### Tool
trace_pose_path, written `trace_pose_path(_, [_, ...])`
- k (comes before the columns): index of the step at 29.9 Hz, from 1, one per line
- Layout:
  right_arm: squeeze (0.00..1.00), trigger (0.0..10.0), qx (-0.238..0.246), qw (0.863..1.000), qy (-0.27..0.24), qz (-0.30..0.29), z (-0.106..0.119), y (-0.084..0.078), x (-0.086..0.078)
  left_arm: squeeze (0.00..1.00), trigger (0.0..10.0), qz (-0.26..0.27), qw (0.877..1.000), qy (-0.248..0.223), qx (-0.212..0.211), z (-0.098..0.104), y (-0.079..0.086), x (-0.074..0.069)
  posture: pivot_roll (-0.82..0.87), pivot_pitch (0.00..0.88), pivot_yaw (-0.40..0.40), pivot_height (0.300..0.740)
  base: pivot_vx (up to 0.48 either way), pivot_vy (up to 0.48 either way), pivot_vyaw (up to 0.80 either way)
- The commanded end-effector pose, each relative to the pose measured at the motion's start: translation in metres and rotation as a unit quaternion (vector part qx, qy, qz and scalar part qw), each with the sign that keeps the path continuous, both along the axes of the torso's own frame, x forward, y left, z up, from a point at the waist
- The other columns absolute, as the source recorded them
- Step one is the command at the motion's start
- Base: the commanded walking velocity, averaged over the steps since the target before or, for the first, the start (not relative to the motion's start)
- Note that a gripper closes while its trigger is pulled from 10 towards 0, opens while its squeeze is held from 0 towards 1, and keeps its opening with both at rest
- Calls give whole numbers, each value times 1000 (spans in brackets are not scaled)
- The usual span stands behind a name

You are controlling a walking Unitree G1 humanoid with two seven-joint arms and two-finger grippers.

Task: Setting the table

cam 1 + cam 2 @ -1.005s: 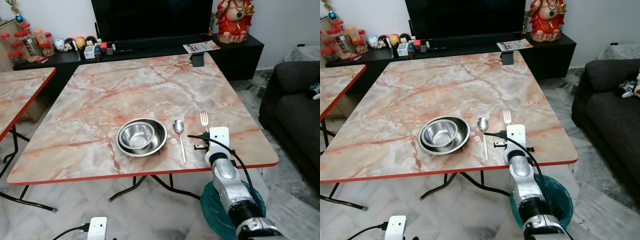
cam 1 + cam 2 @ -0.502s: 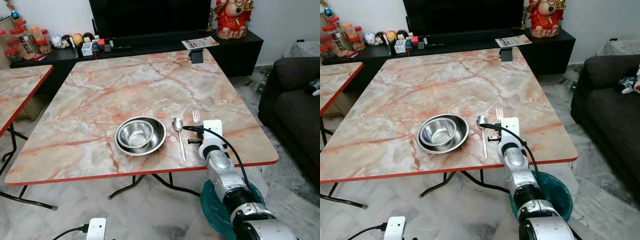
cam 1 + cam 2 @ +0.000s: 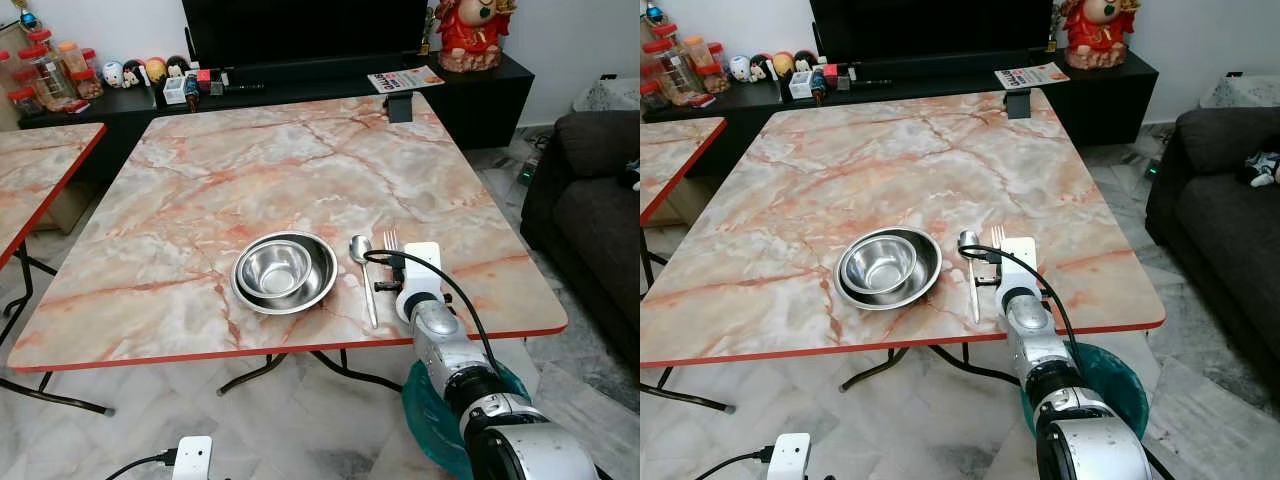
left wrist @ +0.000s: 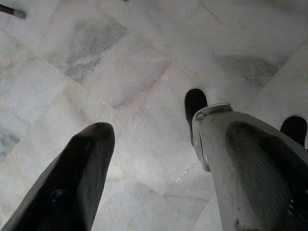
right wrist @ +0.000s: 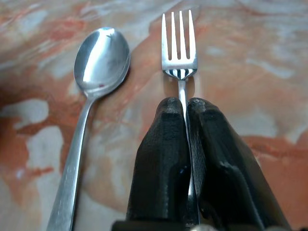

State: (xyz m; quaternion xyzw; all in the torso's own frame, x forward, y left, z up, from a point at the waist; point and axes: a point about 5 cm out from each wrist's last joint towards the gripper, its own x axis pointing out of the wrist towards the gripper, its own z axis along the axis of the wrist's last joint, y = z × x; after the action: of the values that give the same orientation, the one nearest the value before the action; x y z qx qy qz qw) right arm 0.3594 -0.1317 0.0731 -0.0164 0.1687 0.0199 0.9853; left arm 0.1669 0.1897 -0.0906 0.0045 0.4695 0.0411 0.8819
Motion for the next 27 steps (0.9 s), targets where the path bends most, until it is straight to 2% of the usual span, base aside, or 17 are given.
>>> trace_pose_path(1, [0,10000,8,1000,-5,-4,5,2,3,0,10000,9,1000,6,6,-1,5,-3,2,42,75,740,0,0,0])
trace_pose_path(17, [4,10000,9,1000,2,-13,4,-3,4,0,10000,11,1000,9,5,-2,6,-5,12,43,72,740,0,0,0])
trace_pose_path(18, [86,10000,9,1000,1,-12,4,-3,4,0,10000,11,1000,9,6,-2,6,-5,14,43,72,740,0,0,0])
trace_pose_path(19, [855,10000,9,1000,1,-12,4,-3,4,0,10000,12,1000,9,6,-2,6,-6,14,43,72,740,0,0,0])
trace_pose_path(20, [855,10000,9,1000,1,-12,4,-3,4,0,10000,12,1000,9,6,-2,7,-6,14,43,72,740,0,0,0])
trace_pose_path(22, [984,10000,11,1000,0,-12,4,-4,4,0,10000,13,1000,9,6,-2,7,-6,13,42,72,740,0,0,0])
trace_pose_path(27, [1000,10000,10,1000,3,-12,2,-4,3,0,10000,12,1000,10,6,-2,7,-7,11,42,72,740,0,0,0])
